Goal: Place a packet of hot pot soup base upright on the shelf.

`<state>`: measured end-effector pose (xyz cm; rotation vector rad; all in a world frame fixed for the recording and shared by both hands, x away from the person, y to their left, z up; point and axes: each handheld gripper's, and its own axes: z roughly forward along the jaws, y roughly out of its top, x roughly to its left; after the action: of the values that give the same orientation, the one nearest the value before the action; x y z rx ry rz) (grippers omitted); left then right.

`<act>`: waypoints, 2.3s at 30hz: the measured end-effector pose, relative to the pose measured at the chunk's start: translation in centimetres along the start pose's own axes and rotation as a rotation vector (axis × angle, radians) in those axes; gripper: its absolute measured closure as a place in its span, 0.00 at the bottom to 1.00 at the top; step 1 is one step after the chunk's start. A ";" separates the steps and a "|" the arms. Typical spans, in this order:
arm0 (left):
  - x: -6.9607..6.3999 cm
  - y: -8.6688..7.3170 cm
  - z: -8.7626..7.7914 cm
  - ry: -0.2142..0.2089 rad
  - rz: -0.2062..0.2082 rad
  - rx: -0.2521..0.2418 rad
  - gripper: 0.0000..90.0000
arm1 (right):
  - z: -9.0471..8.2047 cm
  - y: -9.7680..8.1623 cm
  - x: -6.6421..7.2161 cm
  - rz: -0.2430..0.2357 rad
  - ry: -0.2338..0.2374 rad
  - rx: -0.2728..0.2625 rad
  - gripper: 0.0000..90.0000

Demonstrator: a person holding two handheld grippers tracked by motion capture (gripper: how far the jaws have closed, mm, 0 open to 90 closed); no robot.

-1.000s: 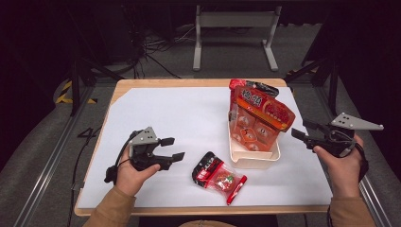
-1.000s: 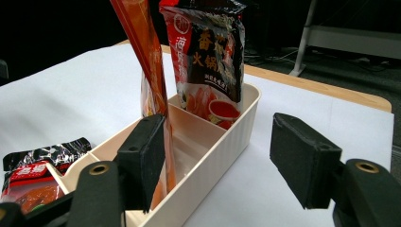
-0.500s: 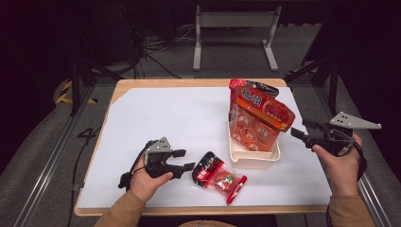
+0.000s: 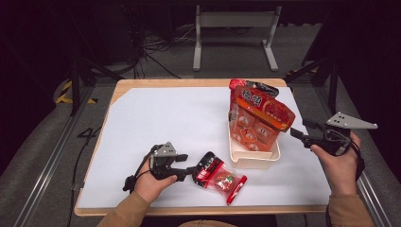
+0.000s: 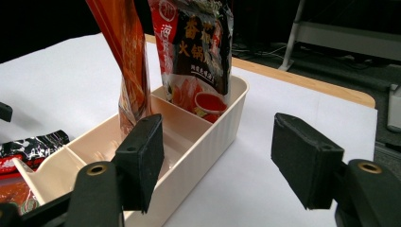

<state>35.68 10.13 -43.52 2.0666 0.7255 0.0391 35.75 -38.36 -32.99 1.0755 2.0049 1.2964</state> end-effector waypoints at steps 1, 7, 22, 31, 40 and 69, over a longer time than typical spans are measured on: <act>0.0 0.0 0.0 0.000 0.000 0.000 0.44 | 0.0 0.0 0.0 0.000 0.000 0.000 0.39; -0.2 -0.3 0.7 -0.019 -0.008 0.022 0.44 | 0.2 -0.1 0.0 -0.001 -0.001 0.006 0.39; -0.4 -0.6 2.2 -0.099 -0.018 0.101 0.42 | 0.5 -0.2 0.0 -0.002 0.008 0.013 0.39; -0.7 -0.7 2.6 -0.145 -0.020 0.123 0.52 | 0.6 -0.3 0.1 -0.002 0.010 0.012 0.39; -0.5 -0.7 2.4 -0.160 -0.067 0.124 0.81 | 0.7 -0.3 0.1 -0.003 0.015 0.012 0.39; -2.8 3.9 -3.9 -0.162 0.090 -0.026 1.00 | 0.5 -0.4 -0.4 0.011 0.011 0.003 0.39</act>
<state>34.13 10.07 -37.55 2.0490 0.5299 -0.0670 36.18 -38.51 -33.55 1.0842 2.0128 1.3075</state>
